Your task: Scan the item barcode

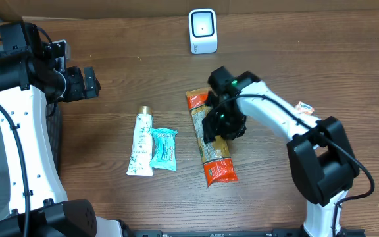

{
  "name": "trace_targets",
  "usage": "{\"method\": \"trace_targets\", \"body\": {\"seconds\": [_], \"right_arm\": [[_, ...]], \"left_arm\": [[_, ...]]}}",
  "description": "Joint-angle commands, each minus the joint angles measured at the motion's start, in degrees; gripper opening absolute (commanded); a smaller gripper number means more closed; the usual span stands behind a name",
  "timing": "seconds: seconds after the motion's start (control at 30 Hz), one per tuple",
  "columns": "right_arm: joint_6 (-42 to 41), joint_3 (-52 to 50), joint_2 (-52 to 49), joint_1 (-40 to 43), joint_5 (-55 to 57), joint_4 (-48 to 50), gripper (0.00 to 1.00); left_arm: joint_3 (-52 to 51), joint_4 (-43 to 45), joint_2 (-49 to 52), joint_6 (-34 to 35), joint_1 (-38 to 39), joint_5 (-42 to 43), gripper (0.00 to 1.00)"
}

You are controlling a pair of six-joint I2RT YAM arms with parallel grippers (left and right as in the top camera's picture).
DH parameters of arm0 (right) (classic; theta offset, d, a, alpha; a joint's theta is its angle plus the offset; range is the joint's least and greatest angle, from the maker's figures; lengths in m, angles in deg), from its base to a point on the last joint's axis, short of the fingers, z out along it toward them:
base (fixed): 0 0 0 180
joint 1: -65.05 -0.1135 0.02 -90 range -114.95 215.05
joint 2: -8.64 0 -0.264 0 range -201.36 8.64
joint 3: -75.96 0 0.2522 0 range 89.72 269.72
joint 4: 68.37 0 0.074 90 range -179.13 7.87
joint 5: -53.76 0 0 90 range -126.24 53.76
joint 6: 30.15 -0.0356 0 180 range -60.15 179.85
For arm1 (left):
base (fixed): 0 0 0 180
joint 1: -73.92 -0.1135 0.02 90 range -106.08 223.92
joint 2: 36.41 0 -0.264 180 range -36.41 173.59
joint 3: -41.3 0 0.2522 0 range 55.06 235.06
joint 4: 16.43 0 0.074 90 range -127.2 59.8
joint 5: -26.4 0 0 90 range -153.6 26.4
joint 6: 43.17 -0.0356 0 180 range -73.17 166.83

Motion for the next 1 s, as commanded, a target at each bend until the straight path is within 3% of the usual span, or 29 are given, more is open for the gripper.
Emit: {"method": "trace_targets", "body": {"seconds": [0.0, 0.47, 0.97], "right_arm": [[-2.4, 1.1, 2.1, -1.9, 2.2, 0.2, 0.63], [-5.5, -0.6, 2.1, -13.3, -0.2, 4.0, 0.61], [-6.8, -5.0, 2.0, -12.5, 2.5, 1.5, 0.61]], "left_arm": [[0.7, 0.2, -0.2, -0.9, 0.1, 0.1, 1.00], [0.7, 0.2, -0.2, -0.9, 0.1, 0.1, 1.00], [0.7, 0.2, -0.2, -0.9, 0.1, 0.0, 1.00]]}}
